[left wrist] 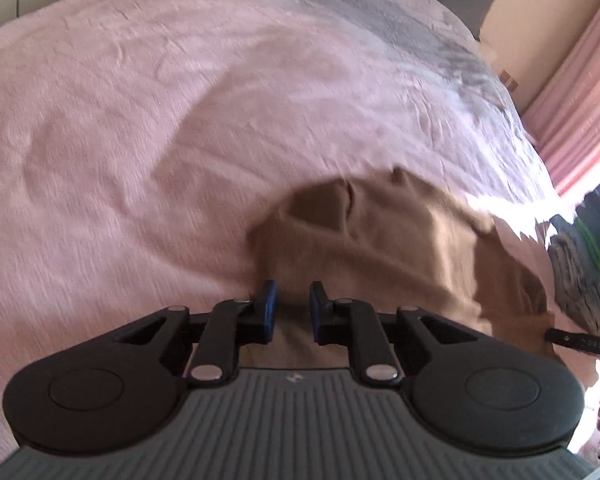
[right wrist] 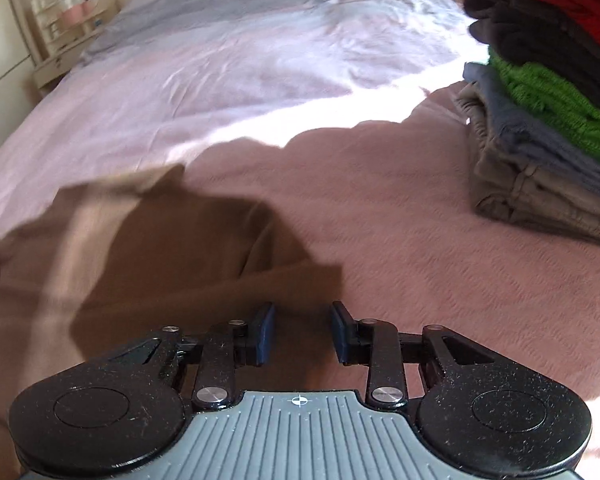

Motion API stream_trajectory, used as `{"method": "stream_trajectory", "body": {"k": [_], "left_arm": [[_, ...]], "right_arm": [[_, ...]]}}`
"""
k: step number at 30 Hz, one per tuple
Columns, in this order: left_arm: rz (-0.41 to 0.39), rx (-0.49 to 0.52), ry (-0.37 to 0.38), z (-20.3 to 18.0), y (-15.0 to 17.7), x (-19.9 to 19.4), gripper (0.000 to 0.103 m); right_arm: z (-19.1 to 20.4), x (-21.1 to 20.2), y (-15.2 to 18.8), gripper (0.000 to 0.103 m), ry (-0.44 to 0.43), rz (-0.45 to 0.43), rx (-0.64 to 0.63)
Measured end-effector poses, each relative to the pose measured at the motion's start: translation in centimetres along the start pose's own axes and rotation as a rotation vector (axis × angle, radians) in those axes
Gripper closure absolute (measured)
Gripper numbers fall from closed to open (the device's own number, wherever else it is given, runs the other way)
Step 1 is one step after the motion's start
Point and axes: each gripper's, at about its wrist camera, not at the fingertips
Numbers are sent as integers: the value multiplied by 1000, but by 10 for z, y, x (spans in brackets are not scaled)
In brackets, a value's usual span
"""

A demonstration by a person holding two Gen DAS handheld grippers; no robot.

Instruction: Fold clothes

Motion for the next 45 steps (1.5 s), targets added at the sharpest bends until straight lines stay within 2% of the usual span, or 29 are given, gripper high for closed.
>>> {"method": "stream_trajectory", "body": {"k": [2,3,4,5,6,9,12,15,17,19,20,21,22,23,25,27,30,32,34,35,37,39,42,44,45], "left_arm": [[-25,-13,-13,2,-17,-1,86],[-24,-16,-11,0,-28,2,82],[-15,-15,1,-3,-37,10,80],[6,-8,23,-9,-44,22,77],[26,-2,45,-14,-51,34,73],[87,18,110,-31,-71,71,64],[148,38,176,-48,-92,109,63],[232,-21,209,-52,-100,146,60],[283,-70,228,-50,-103,168,60],[307,-86,254,-49,-106,180,63],[312,-79,267,-51,-107,183,65],[307,-61,286,-52,-107,184,82],[293,-34,310,-55,-107,181,93],[278,-6,333,-57,-106,178,97],[234,58,381,-61,-103,168,98],[143,150,432,-65,-96,142,98],[53,324,470,-75,-72,99,97],[77,422,476,-79,-47,73,96],[151,472,457,-78,-21,54,93],[195,482,438,-76,-9,47,89],[200,461,426,-76,-5,41,89],[175,425,423,-78,-8,36,82],[137,372,418,-81,-12,30,81],[113,336,415,-83,-15,26,81],[100,318,413,-84,-16,24,81]], "right_arm": [[-4,2,-16,70,-31,-3,16],[-6,3,-24,66,-46,-5,25],[-7,4,-32,48,-66,-8,33],[-5,9,-41,38,-99,-14,45],[-2,14,-49,35,-136,-12,52],[19,43,-75,35,-265,63,32],[41,78,-92,35,-334,123,37],[53,109,-105,35,-397,174,72],[58,126,-111,41,-442,202,101],[58,140,-114,77,-491,247,123],[59,146,-115,85,-511,267,129],[59,147,-115,91,-517,267,118],[58,145,-115,95,-512,247,99],[57,140,-114,96,-512,220,84],[53,124,-112,96,-521,151,62],[47,95,-106,96,-546,55,30],[45,44,-86,96,-571,-59,-74],[49,20,-61,96,-537,-39,-184],[52,1,-34,94,-484,18,-289],[53,-2,-20,85,-441,69,-321],[48,-10,0,37,-390,118,-325],[41,-22,7,33,-390,106,-276],[42,-38,-5,34,-385,42,-178],[49,-39,-17,40,-403,1,-116],[56,-36,-21,50,-414,-12,-107]]}}
Point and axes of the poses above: each gripper's, at about its wrist camera, not at the fingertips, and x roughly the way its jaws point, z to its left, y to its underside, and after that the axes turned 7 degrees about y, right-handed
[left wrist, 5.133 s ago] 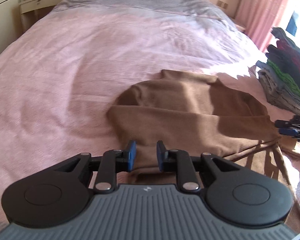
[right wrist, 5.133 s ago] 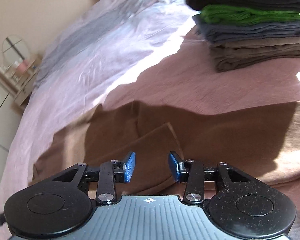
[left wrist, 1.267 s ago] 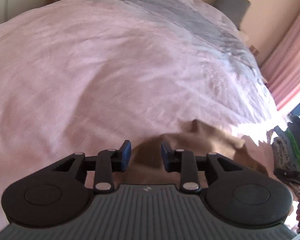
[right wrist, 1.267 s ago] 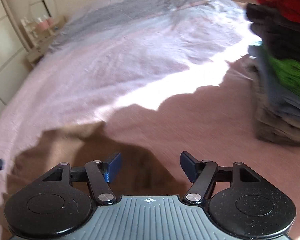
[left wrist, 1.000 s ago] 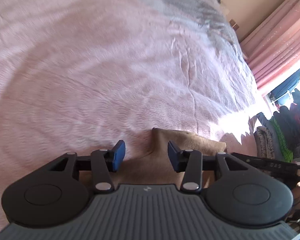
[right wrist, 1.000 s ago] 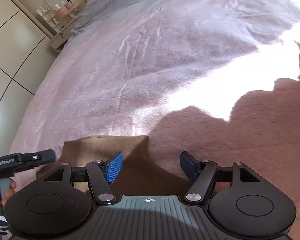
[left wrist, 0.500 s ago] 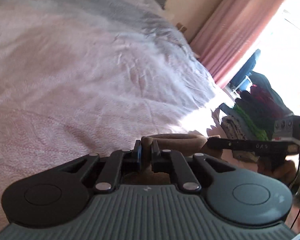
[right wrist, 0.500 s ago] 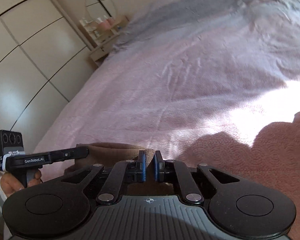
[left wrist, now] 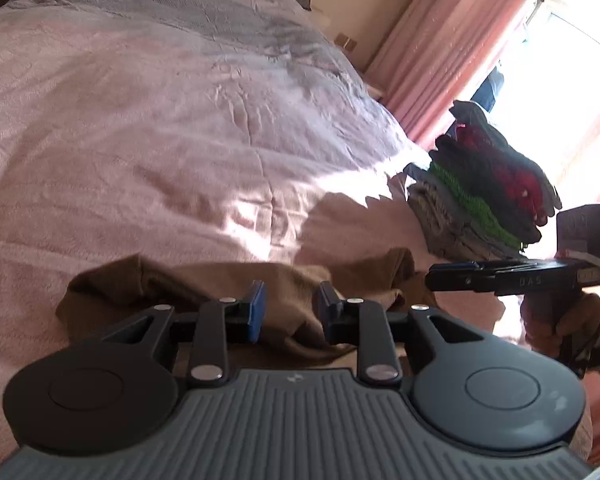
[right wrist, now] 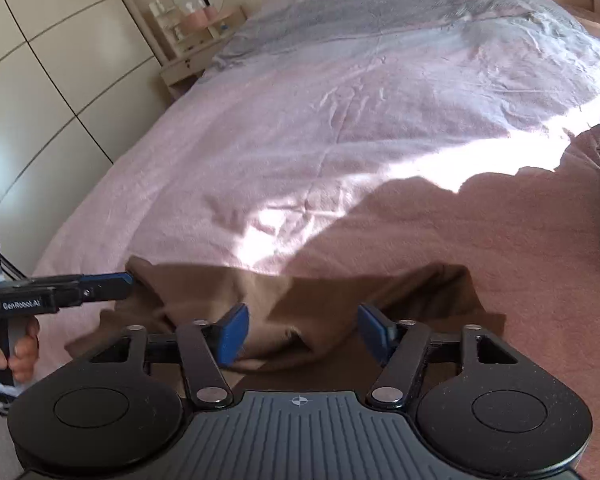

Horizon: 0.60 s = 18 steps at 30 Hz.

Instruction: Fold clothes

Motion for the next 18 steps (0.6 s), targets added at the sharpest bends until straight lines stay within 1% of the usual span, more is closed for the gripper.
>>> {"method": "stream_trajectory", "body": {"k": [1,2,3,5,6,7,8,11,12,13,15,16,18], "left_arm": [[0,3,-9,-3,-1,4,81],[23,27,-23,-6,0,14,81],[55,53,-37,-9,3,25,81],[131,121,-95,-14,18,43,81],[164,159,-127,-15,30,48,81],[171,175,-154,-18,38,48,81],[148,167,-175,-22,40,41,81],[80,141,-239,-34,48,20,80],[74,128,-255,-39,54,11,78],[86,111,-266,-46,65,1,77],[109,77,-288,-59,88,-18,77],[120,60,-299,-66,99,-28,77],[143,26,-321,-80,121,-48,77]], "right_arm": [[6,7,-3,53,-4,-15,-10],[12,15,-4,56,-3,-22,-29],[16,23,1,64,18,-3,-74],[25,40,13,67,66,44,-168],[26,51,27,68,107,83,-232],[27,55,38,69,124,82,-291],[29,56,47,69,139,75,-340],[38,25,47,68,164,-5,-375],[40,14,47,66,169,-28,-376],[40,2,47,57,164,-37,-343],[41,-22,57,45,149,-25,-287],[42,-33,66,45,144,-11,-264],[44,-49,94,45,148,57,-251]]}}
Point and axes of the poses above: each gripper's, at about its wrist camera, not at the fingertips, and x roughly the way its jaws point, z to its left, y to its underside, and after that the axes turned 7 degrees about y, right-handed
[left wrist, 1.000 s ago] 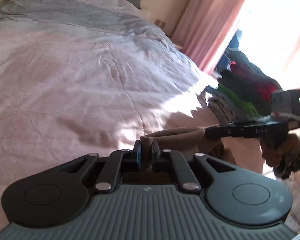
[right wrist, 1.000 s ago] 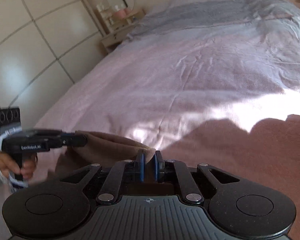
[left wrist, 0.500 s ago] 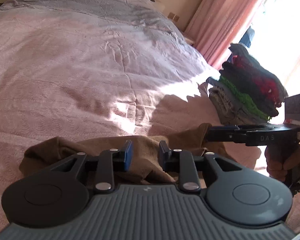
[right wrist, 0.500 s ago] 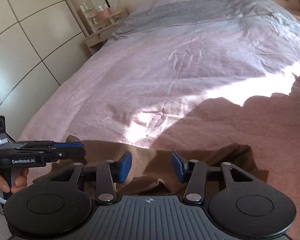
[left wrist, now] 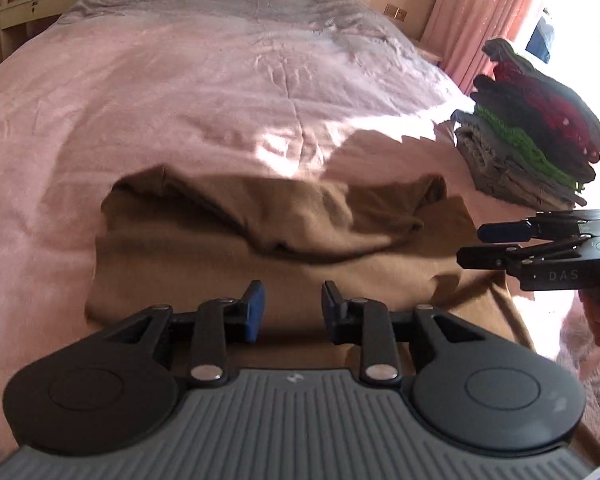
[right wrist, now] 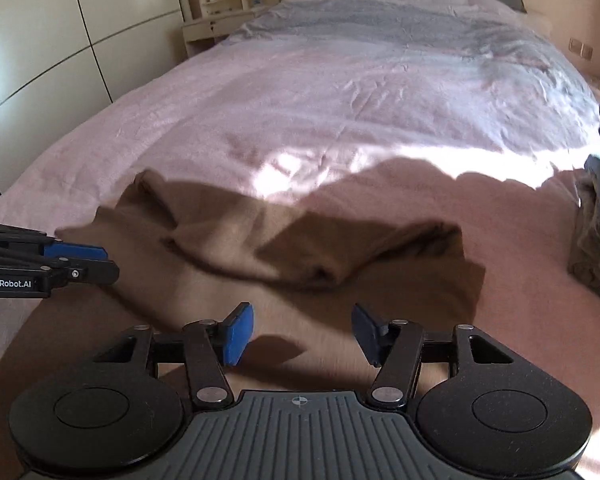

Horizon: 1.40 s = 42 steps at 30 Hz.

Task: Fold clothes
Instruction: 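Release the brown top and lift both grippers above it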

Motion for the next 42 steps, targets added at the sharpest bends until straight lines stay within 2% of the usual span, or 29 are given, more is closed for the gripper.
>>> {"method": "stream_trajectory", "body": {"k": [7,11,15,18,21,22,23,24,25,29,31,36,42], "left_arm": [[96,-111,-67,-26,87,-70,77],[135,-162,-93,-34,126,-114,77],[186,-214,-93,-40,150,-150,72],[217,-270,-103,-44,155,-178,67],[187,-261,-137,-57,147,-215,60],[178,-258,-148,-61,145,-228,58],[168,-255,-159,-65,142,-240,53],[158,-252,-171,-70,140,-252,49],[148,-249,-182,-74,137,-265,49],[115,-203,-224,-96,122,-306,40],[99,-177,-235,-108,115,-324,40],[68,-150,-225,-131,104,-352,39],[69,-133,-238,-153,101,-360,39]], "right_arm": [[18,-76,115,45,72,208,23],[27,-121,180,45,120,322,45],[26,-160,206,45,181,366,232],[34,-184,207,45,231,379,333],[46,-213,195,43,195,363,439],[50,-224,190,28,177,351,475],[55,-235,182,20,158,328,502],[59,-246,174,12,138,304,530],[65,-257,166,12,123,281,548],[95,-297,132,12,142,206,482],[109,-315,122,11,167,182,432],[132,-337,118,9,189,158,331],[151,-352,119,8,192,156,239]]}}
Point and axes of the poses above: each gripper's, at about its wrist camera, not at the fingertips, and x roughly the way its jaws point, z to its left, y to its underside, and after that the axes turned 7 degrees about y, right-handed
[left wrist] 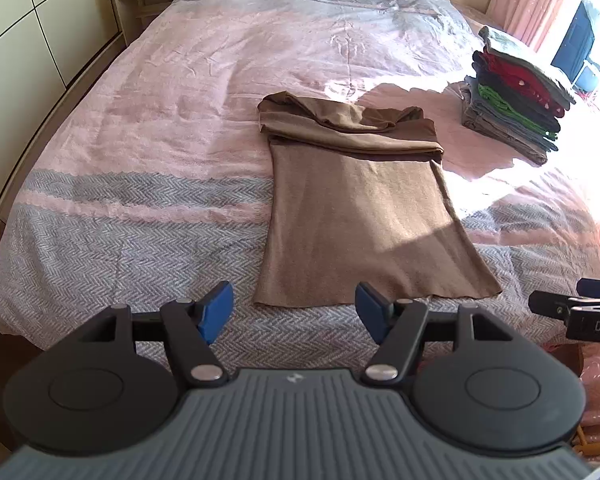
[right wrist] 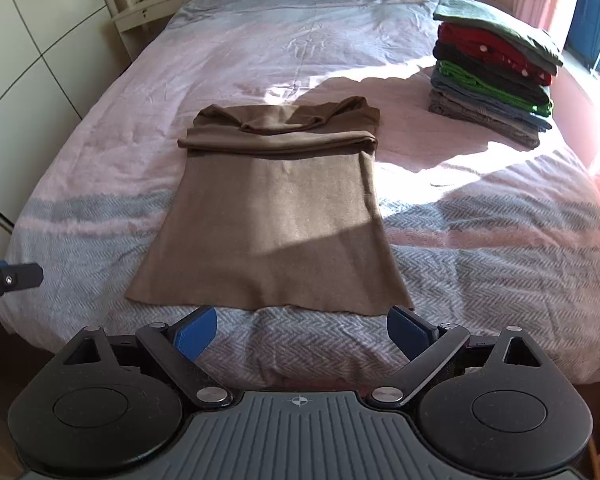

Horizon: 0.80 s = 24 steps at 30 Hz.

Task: Fold clothes
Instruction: 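Release the brown top and lift both grippers above it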

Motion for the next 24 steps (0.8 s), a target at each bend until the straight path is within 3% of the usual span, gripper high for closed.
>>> {"method": "stream_trajectory", "body": {"k": [24], "left_arm": [[-21,54,9,-16,7,-17,38]], "right_arm": [[6,-12,13,8,13,28,-4]]}}
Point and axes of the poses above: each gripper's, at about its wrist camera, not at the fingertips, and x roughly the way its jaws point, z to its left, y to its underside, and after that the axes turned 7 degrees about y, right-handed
